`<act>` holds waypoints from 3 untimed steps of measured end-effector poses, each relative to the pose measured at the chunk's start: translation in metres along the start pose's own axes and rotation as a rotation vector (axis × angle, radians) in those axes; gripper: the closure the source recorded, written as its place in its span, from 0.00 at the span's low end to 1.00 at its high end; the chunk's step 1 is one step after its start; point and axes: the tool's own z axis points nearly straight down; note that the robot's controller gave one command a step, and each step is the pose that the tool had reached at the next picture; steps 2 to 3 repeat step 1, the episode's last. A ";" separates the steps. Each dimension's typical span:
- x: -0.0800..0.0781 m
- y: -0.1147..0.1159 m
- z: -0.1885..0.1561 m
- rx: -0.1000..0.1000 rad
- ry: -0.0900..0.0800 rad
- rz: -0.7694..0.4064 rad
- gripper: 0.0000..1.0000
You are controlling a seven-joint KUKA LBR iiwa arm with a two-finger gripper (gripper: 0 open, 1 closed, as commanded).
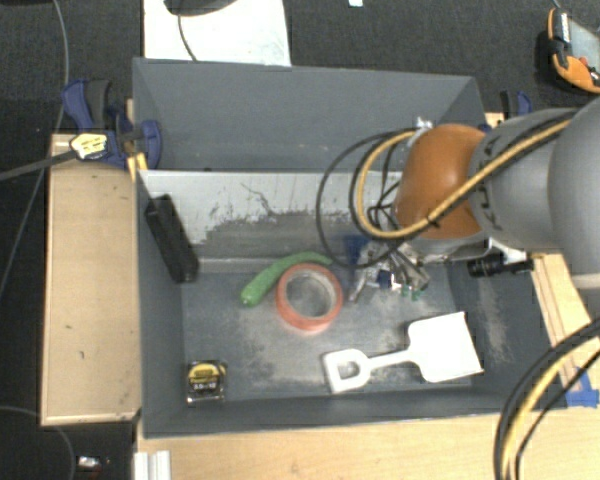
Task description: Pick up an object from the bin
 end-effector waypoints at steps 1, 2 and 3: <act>0.000 -0.001 -0.001 -0.001 0.000 0.005 1.00; 0.000 -0.001 -0.001 -0.001 0.000 0.005 1.00; 0.000 -0.001 -0.001 -0.001 0.000 0.005 1.00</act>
Offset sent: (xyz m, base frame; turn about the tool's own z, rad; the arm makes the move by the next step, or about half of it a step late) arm -0.0295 0.0153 0.0088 -0.2750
